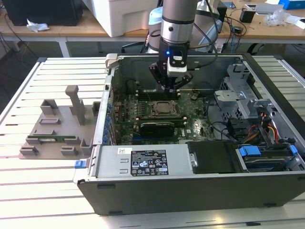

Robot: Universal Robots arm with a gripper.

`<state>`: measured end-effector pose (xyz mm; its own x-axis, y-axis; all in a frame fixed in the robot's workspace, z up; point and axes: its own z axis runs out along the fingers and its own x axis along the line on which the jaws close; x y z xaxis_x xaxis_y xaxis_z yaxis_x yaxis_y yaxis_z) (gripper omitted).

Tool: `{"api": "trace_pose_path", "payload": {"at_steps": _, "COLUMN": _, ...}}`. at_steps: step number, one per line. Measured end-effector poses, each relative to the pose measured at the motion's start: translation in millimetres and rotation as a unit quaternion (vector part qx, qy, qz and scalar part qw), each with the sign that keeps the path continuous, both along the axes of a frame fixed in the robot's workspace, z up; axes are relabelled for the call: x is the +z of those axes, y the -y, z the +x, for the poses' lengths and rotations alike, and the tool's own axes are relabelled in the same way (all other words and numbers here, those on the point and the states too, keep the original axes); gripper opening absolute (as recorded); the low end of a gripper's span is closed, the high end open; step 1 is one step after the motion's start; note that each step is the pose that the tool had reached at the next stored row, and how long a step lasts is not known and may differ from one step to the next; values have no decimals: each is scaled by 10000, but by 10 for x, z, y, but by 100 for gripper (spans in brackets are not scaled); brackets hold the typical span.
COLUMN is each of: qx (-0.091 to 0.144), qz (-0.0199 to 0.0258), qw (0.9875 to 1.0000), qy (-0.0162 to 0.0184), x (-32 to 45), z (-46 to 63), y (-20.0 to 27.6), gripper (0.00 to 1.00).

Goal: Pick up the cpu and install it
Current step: 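Install the first cpu locking lever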

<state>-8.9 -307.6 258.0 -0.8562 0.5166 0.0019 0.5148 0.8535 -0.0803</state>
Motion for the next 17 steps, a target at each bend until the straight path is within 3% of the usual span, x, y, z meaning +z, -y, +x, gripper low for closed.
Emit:
{"api": "trace_pose_path", "payload": {"at_steps": 4, "qx": 380, "qz": 0, "qw": 9993, "qy": 0, "x": 0, "z": 0, "y": 0, "gripper": 11}}
{"api": "trace_pose_path", "payload": {"at_steps": 6, "qx": 619, "qz": 0, "qw": 9981, "qy": 0, "x": 0, "z": 0, "y": 0, "gripper": 11}}
{"api": "trace_pose_path", "payload": {"at_steps": 12, "qx": 976, "qz": 0, "qw": 9952, "qy": 0, "x": 0, "z": 0, "y": 0, "gripper": 11}}
{"api": "trace_pose_path", "payload": {"at_steps": 14, "qx": 1098, "qz": 0, "qw": 9940, "qy": 0, "x": 0, "z": 0, "y": 0, "gripper": 11}}
{"api": "trace_pose_path", "payload": {"at_steps": 17, "qx": 1423, "qz": 0, "qw": 9898, "qy": 0, "x": 0, "z": 0, "y": 0, "gripper": 11}}
